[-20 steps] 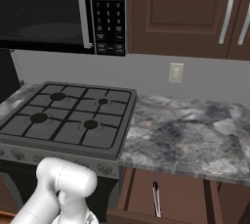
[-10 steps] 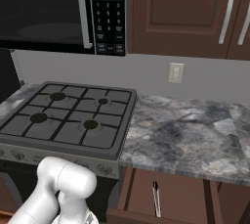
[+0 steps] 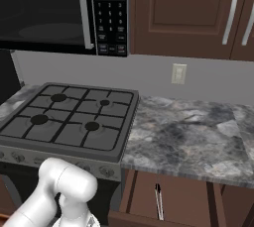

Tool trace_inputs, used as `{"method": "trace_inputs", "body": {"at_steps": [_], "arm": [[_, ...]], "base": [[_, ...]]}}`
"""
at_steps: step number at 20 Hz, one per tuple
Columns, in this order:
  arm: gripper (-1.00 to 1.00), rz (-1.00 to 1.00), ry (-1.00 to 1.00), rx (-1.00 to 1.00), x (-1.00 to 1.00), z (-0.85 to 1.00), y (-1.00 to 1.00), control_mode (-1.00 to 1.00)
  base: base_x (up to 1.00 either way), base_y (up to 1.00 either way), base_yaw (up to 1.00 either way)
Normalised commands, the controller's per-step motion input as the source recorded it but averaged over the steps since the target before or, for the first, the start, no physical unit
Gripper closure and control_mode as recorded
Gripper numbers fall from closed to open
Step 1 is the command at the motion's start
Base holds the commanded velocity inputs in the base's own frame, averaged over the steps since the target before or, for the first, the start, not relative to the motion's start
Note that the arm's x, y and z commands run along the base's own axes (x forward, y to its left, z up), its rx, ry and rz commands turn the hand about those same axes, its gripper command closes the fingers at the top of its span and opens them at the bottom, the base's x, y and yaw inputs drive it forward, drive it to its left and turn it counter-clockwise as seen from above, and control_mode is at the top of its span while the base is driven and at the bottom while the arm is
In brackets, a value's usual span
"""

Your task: Take the tongs from the drawer on the right and place them on the dining counter next to the tray containing the hot dog.

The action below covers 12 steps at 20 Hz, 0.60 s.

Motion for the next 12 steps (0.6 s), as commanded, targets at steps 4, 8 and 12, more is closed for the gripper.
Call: {"method": "trace_inputs", "body": {"at_steps": [4, 8, 12], "arm": [[-1.0, 0.0, 0.14, -0.15, 0.35, 0.18, 0.39, -1.0], [-1.0, -0.03, 0.14, -0.17, 0.34, 0.0, 0.49, -1.0], [-1.0, -0.03, 0.1, -0.19, 0.35, 0.16, 0.56, -1.0]], "base": [[0.0, 0.0, 0.0], [0.0, 0.0, 0.0], [0.0, 0.0, 0.0]]}}
